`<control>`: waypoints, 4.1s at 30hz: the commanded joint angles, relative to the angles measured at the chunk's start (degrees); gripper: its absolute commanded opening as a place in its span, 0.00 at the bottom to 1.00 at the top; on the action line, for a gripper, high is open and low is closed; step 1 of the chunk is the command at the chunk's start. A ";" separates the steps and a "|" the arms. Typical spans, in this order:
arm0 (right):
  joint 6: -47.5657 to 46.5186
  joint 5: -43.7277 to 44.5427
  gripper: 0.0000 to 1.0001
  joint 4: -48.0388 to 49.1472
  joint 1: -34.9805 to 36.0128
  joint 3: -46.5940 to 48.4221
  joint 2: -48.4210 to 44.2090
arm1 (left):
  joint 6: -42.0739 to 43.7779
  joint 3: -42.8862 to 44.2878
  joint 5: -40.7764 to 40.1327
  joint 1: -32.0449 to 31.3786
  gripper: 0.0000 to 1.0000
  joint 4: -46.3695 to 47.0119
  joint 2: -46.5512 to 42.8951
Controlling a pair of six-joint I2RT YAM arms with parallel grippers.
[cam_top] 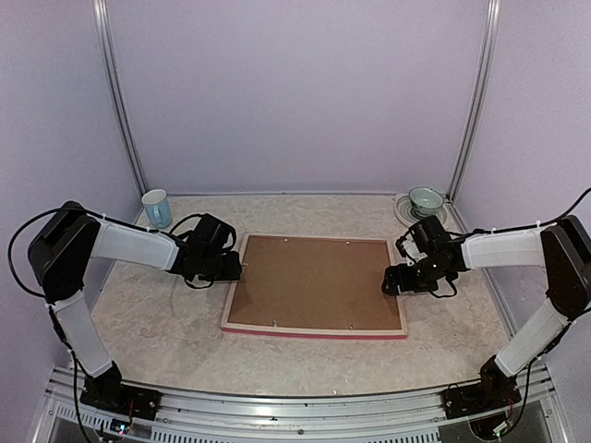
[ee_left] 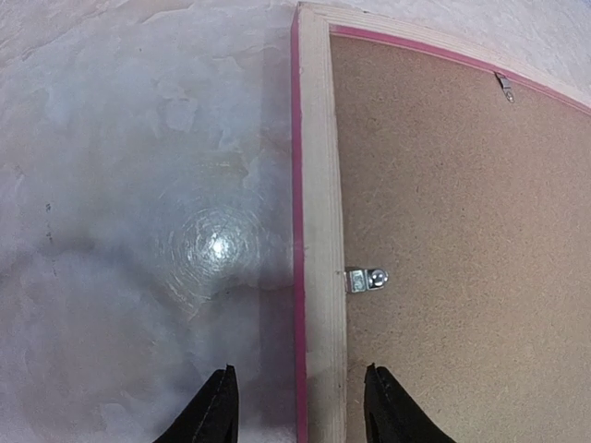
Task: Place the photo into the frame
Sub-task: Press the fastener onto the backboard.
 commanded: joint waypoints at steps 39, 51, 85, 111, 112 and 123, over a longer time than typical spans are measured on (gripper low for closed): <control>-0.41 2.21 0.74 1.30 1.03 -1.45 5.67 | -0.04 -1.20 1.14 -0.39 0.47 1.83 1.08; 0.25 2.71 0.64 1.06 1.13 -2.55 5.00 | -0.10 -1.48 1.09 -0.30 0.47 2.02 1.38; 2.00 3.31 0.39 0.96 1.13 -4.03 2.95 | -0.10 -3.04 1.18 0.60 0.47 2.83 0.82; 0.33 1.83 0.08 -1.50 1.48 -2.84 3.83 | -0.10 -3.08 1.62 1.00 0.47 3.32 1.73; 0.18 1.73 0.08 -1.57 1.54 -2.70 3.92 | -0.15 -3.08 1.62 1.01 0.47 3.33 1.84; 2.16 2.85 0.38 -1.47 1.74 -0.08 4.55 | -0.08 -2.73 2.23 1.10 0.47 3.32 2.07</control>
